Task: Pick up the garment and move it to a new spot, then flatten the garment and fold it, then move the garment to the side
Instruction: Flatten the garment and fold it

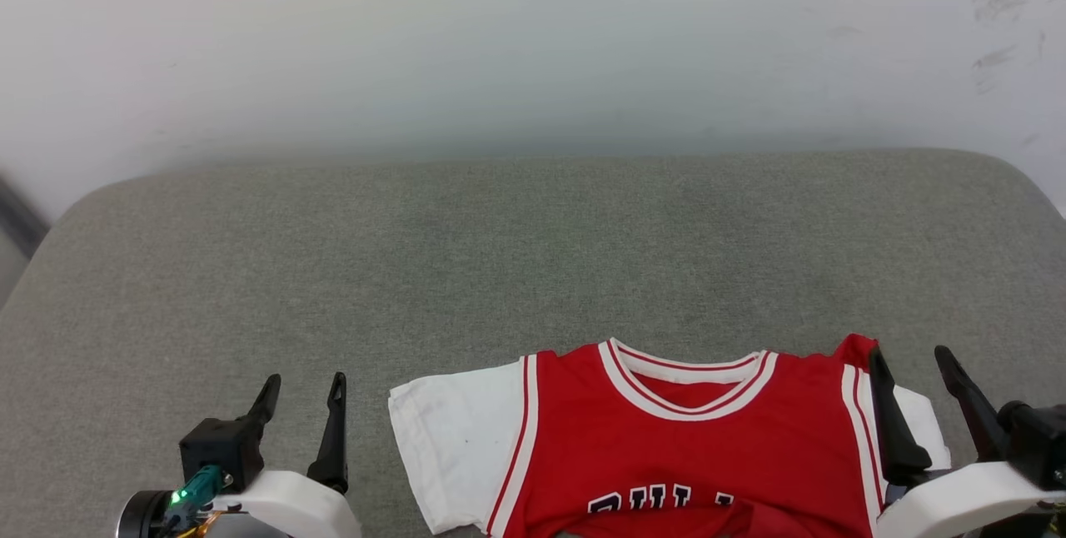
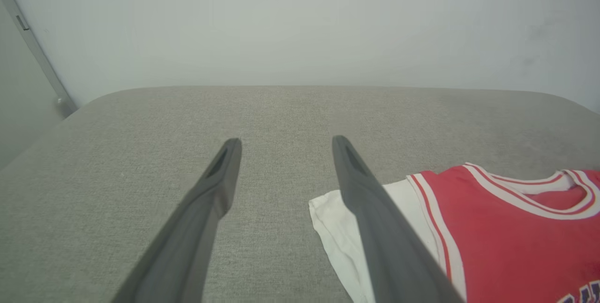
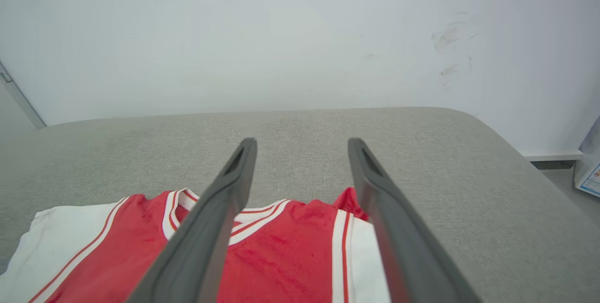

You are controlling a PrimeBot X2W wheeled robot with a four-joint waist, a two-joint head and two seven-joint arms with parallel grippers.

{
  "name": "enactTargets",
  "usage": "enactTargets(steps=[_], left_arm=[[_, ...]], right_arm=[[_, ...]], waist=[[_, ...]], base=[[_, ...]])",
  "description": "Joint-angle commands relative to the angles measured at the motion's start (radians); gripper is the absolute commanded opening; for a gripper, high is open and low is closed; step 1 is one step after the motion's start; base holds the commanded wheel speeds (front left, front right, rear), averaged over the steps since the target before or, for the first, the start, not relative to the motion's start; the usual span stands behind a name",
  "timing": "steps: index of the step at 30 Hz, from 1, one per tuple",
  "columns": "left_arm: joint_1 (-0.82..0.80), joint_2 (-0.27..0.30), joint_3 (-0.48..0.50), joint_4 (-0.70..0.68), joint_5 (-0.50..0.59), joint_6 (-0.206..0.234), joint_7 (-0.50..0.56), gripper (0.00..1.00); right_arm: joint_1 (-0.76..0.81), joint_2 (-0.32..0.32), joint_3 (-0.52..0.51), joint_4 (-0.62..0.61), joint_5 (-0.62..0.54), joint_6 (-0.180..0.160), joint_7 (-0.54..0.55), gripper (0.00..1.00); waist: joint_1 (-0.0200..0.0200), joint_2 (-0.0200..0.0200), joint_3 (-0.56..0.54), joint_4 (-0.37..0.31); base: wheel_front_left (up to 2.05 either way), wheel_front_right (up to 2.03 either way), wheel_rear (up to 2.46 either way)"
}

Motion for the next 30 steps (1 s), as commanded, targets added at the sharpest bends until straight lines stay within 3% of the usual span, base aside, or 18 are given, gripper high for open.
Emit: enactTargets(steps=[1,6,11,16,20,29,30], left_arm=[[-0.011,0.006,-0.005,0.001,-0.006,-0.013,0.017,1.0],[-0.074,0.036,-0.03,0.021,-0.034,-0.074,0.122,1.0],[-0.183,0.084,-0.073,0.056,-0.102,-0.175,0.35,1.0],[-0.285,0.118,-0.102,0.117,-0.183,-0.25,0.585,1.0],[-0.326,0.134,-0.122,0.17,-0.232,-0.282,0.721,1.0],[-0.357,0.12,-0.176,0.281,-0.28,-0.323,0.887,1.0],[-0.349,0.109,-0.188,0.293,-0.287,-0.328,0.906,0.82]], right_arm=[[0.028,0.005,0.008,-0.031,0.0,-0.001,0.005,1.0],[0.064,0.015,0.034,-0.109,-0.003,-0.001,0.035,1.0],[0.051,0.02,0.057,-0.158,0.0,-0.001,0.061,1.0],[0.009,0.021,0.078,-0.171,0.001,-0.001,0.063,1.0],[-0.016,0.023,0.087,-0.161,0.007,-0.001,0.051,1.0],[-0.045,0.024,0.099,-0.123,0.025,-0.001,0.028,1.0],[-0.044,0.024,0.1,-0.119,0.028,-0.001,0.026,1.0]], waist=[[0.0,0.0,-0.001,-0.001],[0.0,0.0,0.015,-0.024],[0.0,0.0,0.061,-0.063],[0.0,0.0,0.132,-0.103],[0.0,0.0,0.178,-0.134],[0.0,0.0,0.23,-0.175],[0.0,0.0,0.233,-0.178]], base=[[0.0,0.0,0.0],[0.0,0.0,0.0],[0.0,0.0,0.0],[0.0,0.0,0.0],[0.0,0.0,0.0],[0.0,0.0,0.0],[0.0,0.0,0.0]])
